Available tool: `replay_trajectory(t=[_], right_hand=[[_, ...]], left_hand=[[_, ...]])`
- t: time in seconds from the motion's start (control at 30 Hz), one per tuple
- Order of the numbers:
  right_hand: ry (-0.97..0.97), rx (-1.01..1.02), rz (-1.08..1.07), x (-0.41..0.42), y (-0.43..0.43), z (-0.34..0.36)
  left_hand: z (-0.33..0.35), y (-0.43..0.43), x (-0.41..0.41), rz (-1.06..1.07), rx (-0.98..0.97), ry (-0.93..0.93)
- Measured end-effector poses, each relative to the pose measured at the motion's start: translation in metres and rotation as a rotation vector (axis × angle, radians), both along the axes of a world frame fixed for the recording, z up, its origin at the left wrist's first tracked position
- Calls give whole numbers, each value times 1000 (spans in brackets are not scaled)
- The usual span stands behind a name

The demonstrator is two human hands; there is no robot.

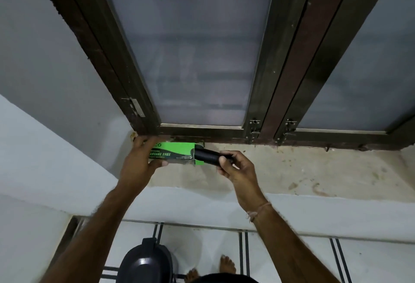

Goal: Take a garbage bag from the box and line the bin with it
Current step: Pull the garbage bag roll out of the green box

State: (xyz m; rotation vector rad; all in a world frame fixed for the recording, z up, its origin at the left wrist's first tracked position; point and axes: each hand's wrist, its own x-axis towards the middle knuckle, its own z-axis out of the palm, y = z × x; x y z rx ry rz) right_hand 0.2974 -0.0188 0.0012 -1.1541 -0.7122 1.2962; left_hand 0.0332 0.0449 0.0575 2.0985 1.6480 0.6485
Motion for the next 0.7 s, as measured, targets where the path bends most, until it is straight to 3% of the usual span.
replay_trajectory(t=[0.27, 0.4, 0.43, 0.5, 0.6, 0.63, 0.7], right_hand=[[30, -30, -11, 20, -7, 3], [101, -85, -12, 15, -5, 14], [124, -99, -16, 13, -4, 16], [168, -120, 2, 4, -3, 20], [182, -134, 84, -14, -2, 27], [144, -135, 122, -20, -1, 30], [21, -98, 151, -27, -1, 36]], left_hand=[[-75, 4, -2, 38, -247, 29], [-73, -13, 14, 223, 95, 239], [-63, -24, 27, 284, 166, 148], [-41, -46, 66, 308, 109, -250], [-11, -51, 111, 288, -324, -929], [-7, -47, 115, 324, -357, -1047], [-2, -41, 117, 363, -346, -1112]])
